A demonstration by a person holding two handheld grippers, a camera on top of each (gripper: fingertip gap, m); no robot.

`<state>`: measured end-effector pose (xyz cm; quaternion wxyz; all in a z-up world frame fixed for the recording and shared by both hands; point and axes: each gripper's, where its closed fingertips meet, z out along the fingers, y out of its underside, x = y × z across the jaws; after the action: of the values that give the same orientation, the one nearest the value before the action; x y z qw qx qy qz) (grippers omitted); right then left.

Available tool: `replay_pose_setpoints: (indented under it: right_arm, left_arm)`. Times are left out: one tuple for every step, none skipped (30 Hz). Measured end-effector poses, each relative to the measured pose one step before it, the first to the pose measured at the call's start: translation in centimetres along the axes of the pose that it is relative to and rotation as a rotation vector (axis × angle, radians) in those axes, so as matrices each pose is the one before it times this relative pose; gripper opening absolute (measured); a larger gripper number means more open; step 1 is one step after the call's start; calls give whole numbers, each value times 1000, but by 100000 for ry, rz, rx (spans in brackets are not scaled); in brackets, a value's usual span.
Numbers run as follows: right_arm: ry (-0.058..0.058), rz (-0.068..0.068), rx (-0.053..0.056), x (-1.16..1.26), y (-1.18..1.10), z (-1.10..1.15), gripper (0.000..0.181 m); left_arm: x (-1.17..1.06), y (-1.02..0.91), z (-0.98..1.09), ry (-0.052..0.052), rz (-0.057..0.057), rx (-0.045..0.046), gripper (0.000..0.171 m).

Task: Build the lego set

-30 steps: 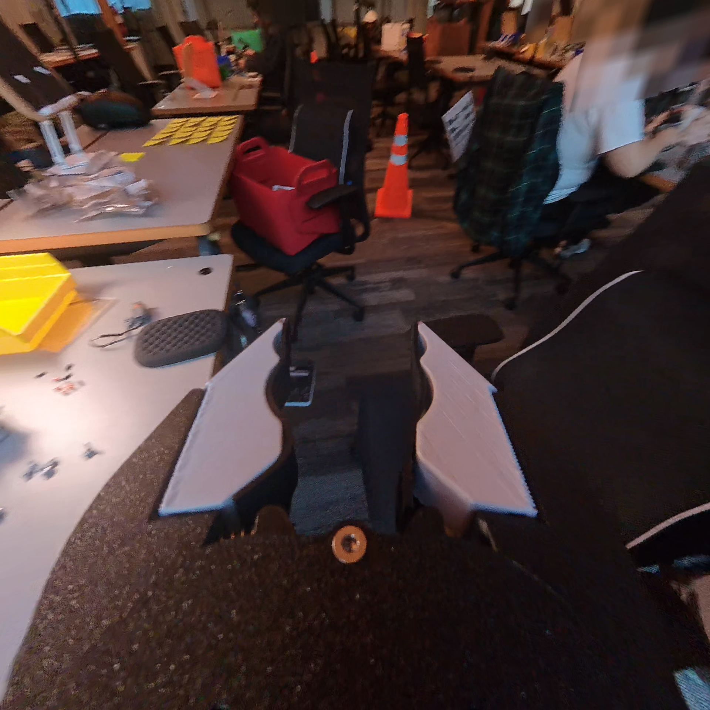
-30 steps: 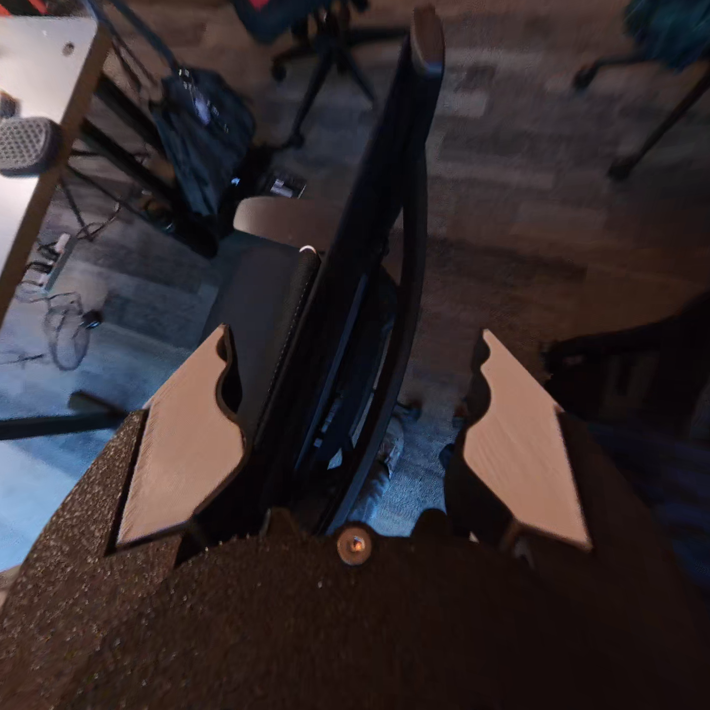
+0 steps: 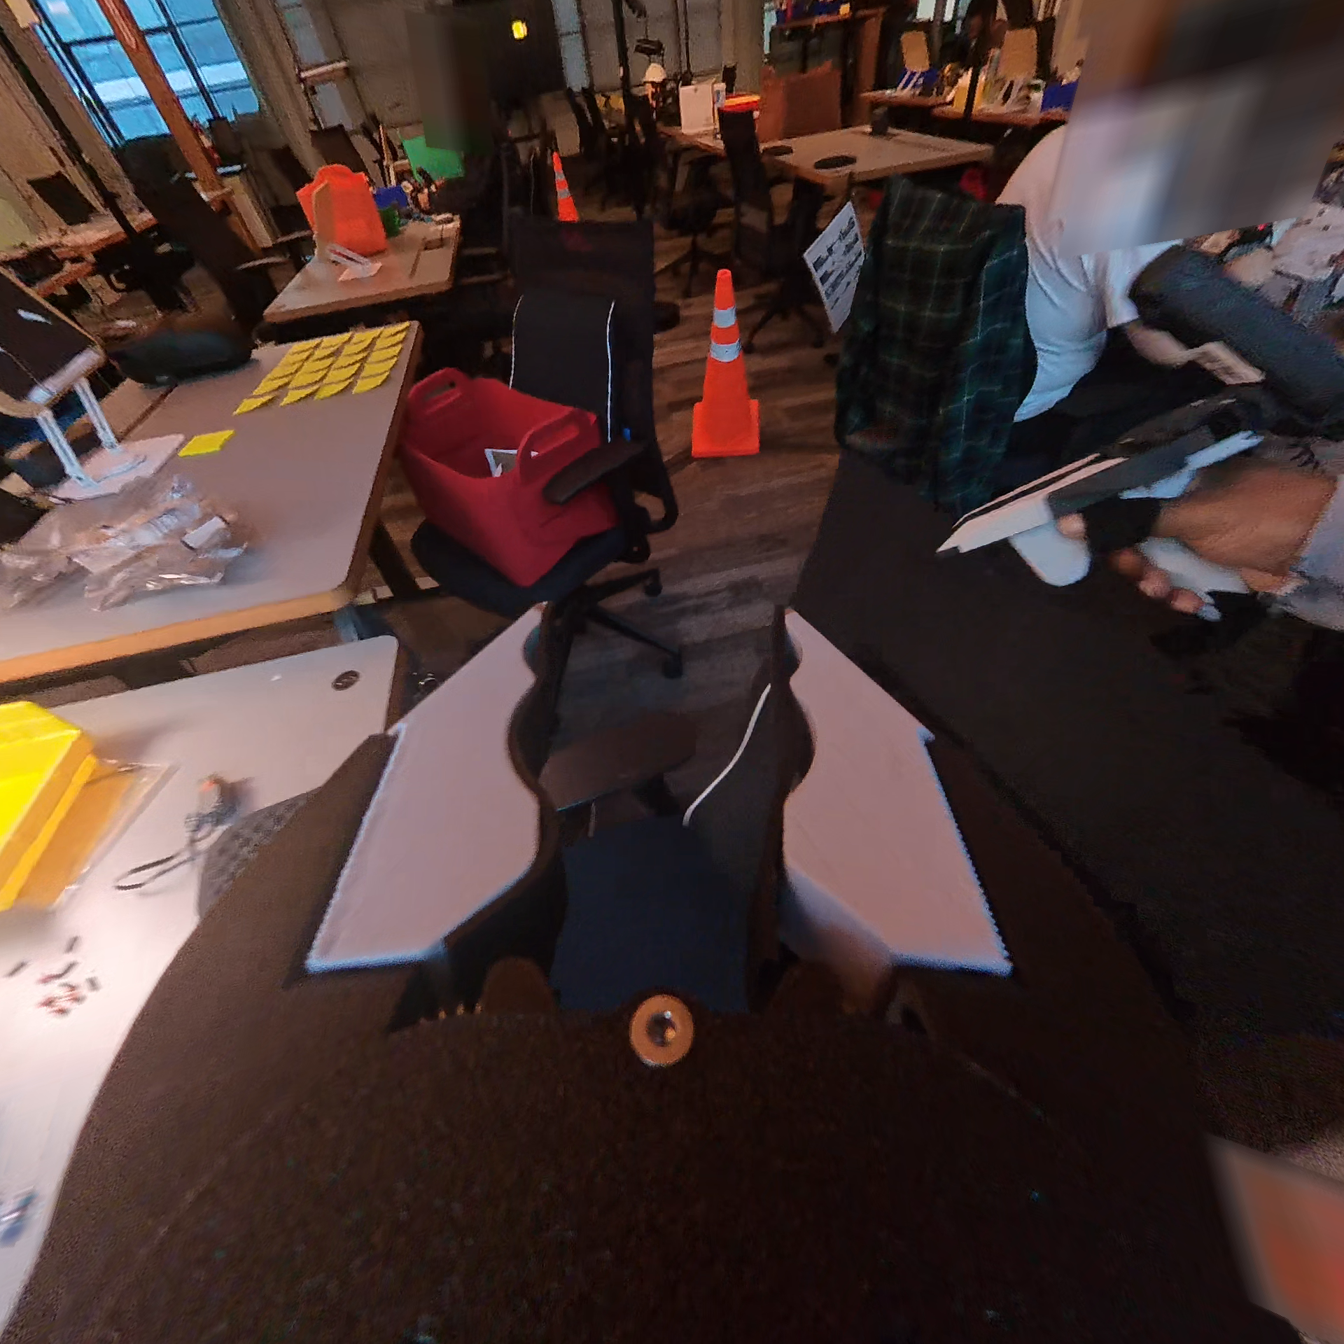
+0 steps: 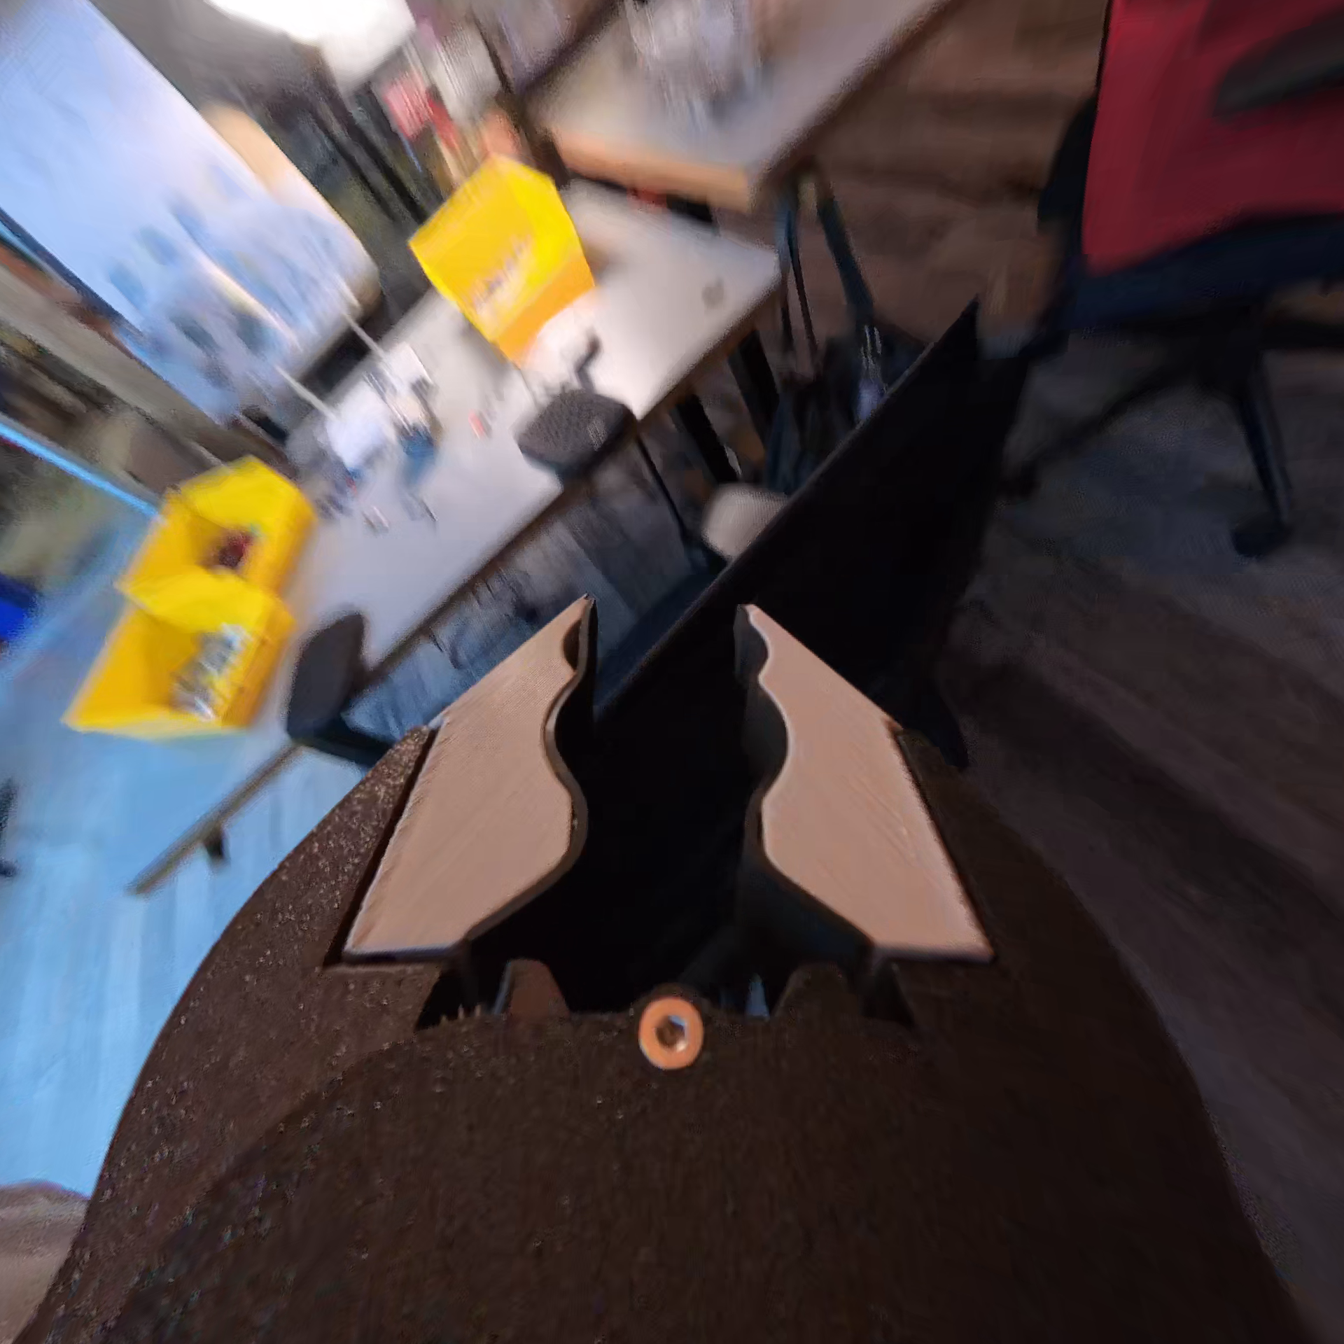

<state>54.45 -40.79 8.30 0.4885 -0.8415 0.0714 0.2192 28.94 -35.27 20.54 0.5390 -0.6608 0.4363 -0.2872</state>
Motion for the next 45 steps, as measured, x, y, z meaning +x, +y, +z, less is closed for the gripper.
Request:
replay_pose_setpoints:
  right_arm:
    - [-2553, 781, 11328, 572, -2288, -2232, 38]
    - [2678, -2186, 8919, 1940, -2005, -2261, 38]
    - [7132, -3300, 5269, 3480, -1275, -1945, 38]
    - [7220, -2346, 2166, 4439, -285, -1234, 38]
    - [6926, -637, -895, 5145, 932, -264, 38]
    - [6031, 250, -3496, 5440, 2115, 833, 42]
    - [4921, 224, -4940, 5384, 3115, 1914, 46]
    - [4209, 37, -6482, 5079, 4009, 2874, 48]
    - [2716, 597, -7629, 4430, 4623, 3656, 49]
    - [1116, 542, -7070, 3644, 4617, 4215, 50]
    - [1004, -1822, -7175, 3070, 4529, 4589, 50]
    - [-167, -2759, -6867, 2279, 4224, 4873, 49]
    - [-1779, -2119, -4961, 1487, 3543, 4958, 49]
    - [-1128, -1768, -3272, 1246, 3009, 4902, 48]
    - [-1368, -1352, -2630, 987, 2721, 4852, 49]
    - [-1311, -1346, -3052, 874, 2663, 4778, 51]
    - [-317, -1694, -4196, 923, 2717, 4642, 52]
    - [290, -1373, -4024, 864, 2544, 4377, 53]
    - [631, -670, -3611, 710, 2295, 3970, 52]
    - [1425, -71, -2672, 633, 1970, 3511, 50]
    - [877, 362, -1990, 357, 1698, 3044, 47]
    - [778, 801, -1329, 212, 1432, 2572, 45]
    - [515, 649, -991, 86, 1207, 2132, 44]
    - [-149, 584, -349, -78, 883, 1740, 42]
    - [-57, 834, 69, -83, 567, 1378, 39]
    - [588, 1170, 404, 43, 344, 1059, 37]
    - [-444, 1792, 709, -64, 169, 811, 35]
    - [-385, 1602, 510, -32, 111, 599, 33]
    - [477, 666, 698, 105, -10, 421, 31]
    - [-35, -23, 205, 21, 45, 351, 29]
    - [-127, -733, -830, -29, 234, 332, 27]
    - [-19, -1511, -1191, -99, 377, 288, 25]
    - [-153, -1497, -631, -157, 303, 230, 23]
    - [306, -944, -367, -69, 176, 188, 22]
    - [309, -356, 17, -28, 64, 147, 20]
    - [1035, 99, 236, 140, -20, 146, 18]
    - [1327, 336, 533, 244, -85, 72, 13]
    - [363, 716, 493, 145, -74, 45, 10]
    - [-172, 614, 314, 34, -16, 12, 10]
    - [206, -603, 204, -9, 25, -10, 10]
    - [1041, -1015, -25, 41, 41, 8, 8]
    - [1571, -879, -366, 127, 8, 19, 6]
    - [535, -387, -572, 9, -47, 27, 6]
    - [123, -89, -564, 10, -18, 11, 6]
    - [-214, 300, -642, 0, 4, -9, 5]
  left_arm:
    - [315, 348, 1756, 166, -3755, -929, 57]
    - [348, 541, 1956, -421, -3862, -1355, 57]
    - [405, 663, 2127, -1074, -3257, -1586, 57]
    - [467, 635, 2267, -1712, -2051, -1077, 57]
    - [412, 464, 2358, -2865, -261, -44, 57]
    - [258, 387, 2432, -4053, 1547, 209, 57]
    - [136, 426, 2533, -4545, 2257, -455, 55]
    - [44, 509, 2641, -4458, 1540, -1363, 55]
    - [-60, 592, 2654, -4642, 208, -2239, 55]
    - [-149, 651, 2583, -4759, -1222, -2795, 56]
    - [-96, 684, 2405, -3814, -2605, -3068, 56]
    - [-20, 706, 2156, -2547, -3359, -3117, 55]
    - [-65, 730, 1878, -1746, -3518, -2897, 55]
    - [-198, 702, 1621, -1521, -3263, -2685, 52]
    - [-389, 574, 1373, -2395, -2699, -1973, 49]
    - [-396, 428, 1182, -2783, -1682, -1166, 48]
    - [-214, 459, 1068, -2355, 415, -1364, 48]
    - [-145, 556, 987, -2467, 2609, -1935, 48]
    - [-181, 645, 886, -2561, 3492, -2425, 48]
    - [-263, 774, 786, -2601, 3489, -3233, 49]
    - [-355, 832, 701, -2685, 3656, -3865, 51]
    - [-419, 777, 598, -2719, 3790, -3693, 51]
    - [-523, 749, 516, -2872, 3210, -3385, 52]
    - [-653, 674, 452, -3105, 1552, -2881, 52]
    - [-671, 503, 348, -2639, -1055, -1780, 52]
    - [-617, 350, 254, -1821, -3164, -1063, 52]
    - [-572, 144, 143, -1478, -4449, -36, 52]
    - [-580, -170, 23, -1166, -5009, 999, 54]
    - [-630, -279, -17, -1377, -3945, 700, 53]
    - [-661, -337, -34, -1873, -2356, 522, 53]
    - [-554, -367, 22, -1726, -1482, 745, 54]
    - [-319, -303, 116, -931, -1067, 785, 54]
    - [-72, -213, 233, -49, -803, 795, 55]
    - [126, -78, 333, 713, -715, 735, 55]
    - [209, 3, 385, 1065, -604, 574, 54]
    - [162, 77, 392, 900, -142, 381, 55]
    - [55, -21, 374, 619, 188, 763, 55]
    - [-27, -203, 294, 532, -576, 1909, 54]
    - [-68, -153, 190, 490, -1755, 2127, 54]
    - [-123, 94, 64, 39, -1717, 961, 53]
    - [-129, 102, 16, -354, -905, 203, 52]
    - [-39, -58, 12, -111, 65, 185, 52]
    - [96, -159, 39, 289, 1026, 184, 52]
    - [246, -131, 64, 704, 1097, 174, 52]
    - [332, -60, 91, 1033, 484, 232, 52]
